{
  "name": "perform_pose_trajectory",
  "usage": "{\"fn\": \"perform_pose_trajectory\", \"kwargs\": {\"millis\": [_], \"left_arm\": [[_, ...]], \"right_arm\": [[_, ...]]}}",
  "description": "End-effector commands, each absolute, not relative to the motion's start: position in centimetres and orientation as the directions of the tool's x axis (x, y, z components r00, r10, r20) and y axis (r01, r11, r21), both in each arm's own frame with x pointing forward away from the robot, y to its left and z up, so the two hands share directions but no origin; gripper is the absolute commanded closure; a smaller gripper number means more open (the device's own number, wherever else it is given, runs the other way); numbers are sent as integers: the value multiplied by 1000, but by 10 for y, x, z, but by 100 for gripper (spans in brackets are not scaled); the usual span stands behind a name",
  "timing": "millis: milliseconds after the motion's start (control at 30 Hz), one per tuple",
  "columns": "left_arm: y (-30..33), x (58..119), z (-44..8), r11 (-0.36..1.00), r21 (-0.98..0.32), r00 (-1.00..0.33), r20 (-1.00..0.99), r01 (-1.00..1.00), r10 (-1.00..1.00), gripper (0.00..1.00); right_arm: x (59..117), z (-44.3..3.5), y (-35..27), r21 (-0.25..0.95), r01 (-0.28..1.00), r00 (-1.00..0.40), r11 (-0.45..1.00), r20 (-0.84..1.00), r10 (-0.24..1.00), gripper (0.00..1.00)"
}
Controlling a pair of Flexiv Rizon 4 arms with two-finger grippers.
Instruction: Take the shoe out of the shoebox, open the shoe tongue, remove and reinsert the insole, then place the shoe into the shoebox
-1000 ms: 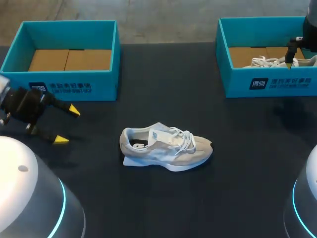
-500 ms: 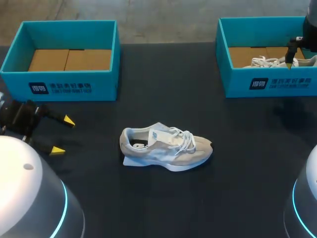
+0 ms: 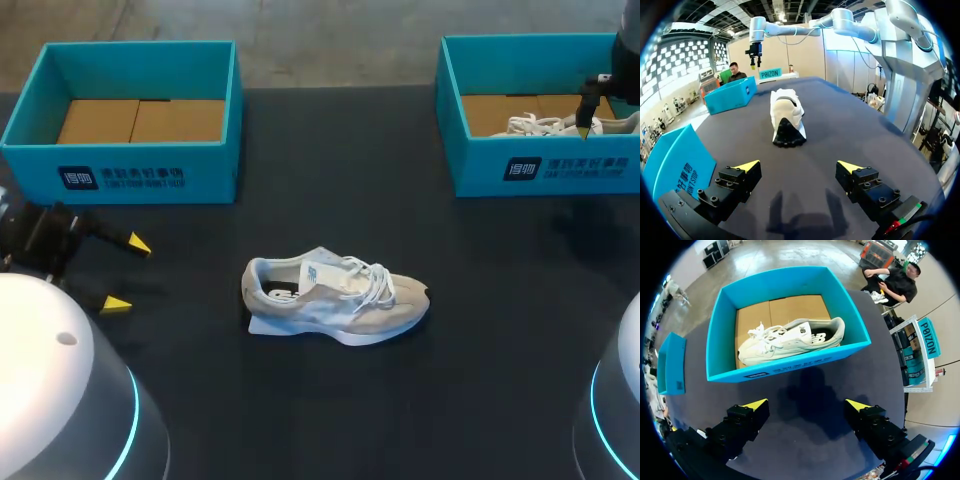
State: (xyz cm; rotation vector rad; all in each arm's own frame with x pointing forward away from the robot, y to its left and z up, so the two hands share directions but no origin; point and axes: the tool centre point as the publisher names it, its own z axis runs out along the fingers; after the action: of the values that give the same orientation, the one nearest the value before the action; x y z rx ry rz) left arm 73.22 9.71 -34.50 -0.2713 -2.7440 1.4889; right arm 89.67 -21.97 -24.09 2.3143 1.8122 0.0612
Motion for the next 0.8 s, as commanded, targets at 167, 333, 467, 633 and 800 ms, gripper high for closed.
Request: {"fn": "perform_pose_trajectory", "kwargs": {"millis": [167,333,467,633,800], "left_arm": [[90,730,-349,506,-857,-990,-31,97,137,0],[84,733,-359,486,-870,-995,-38,80,96,0],[77,735,-371,471,-880,-997,-32,60,68,0],[66,738,-388,467,-883,-998,-45,55,33,0],[50,740,-400,435,-900,-999,-36,34,4,0]], "right_arm": [[897,-241,-220,184,956,248,-228,-90,965,0],[897,-241,-220,184,956,248,-228,-90,965,0],[897,-241,-220,184,956,248,-228,-90,965,0],[897,-241,-220,184,956,248,-228,-90,965,0],[897,-241,-220,184,956,248,-228,-90,965,0]]}}
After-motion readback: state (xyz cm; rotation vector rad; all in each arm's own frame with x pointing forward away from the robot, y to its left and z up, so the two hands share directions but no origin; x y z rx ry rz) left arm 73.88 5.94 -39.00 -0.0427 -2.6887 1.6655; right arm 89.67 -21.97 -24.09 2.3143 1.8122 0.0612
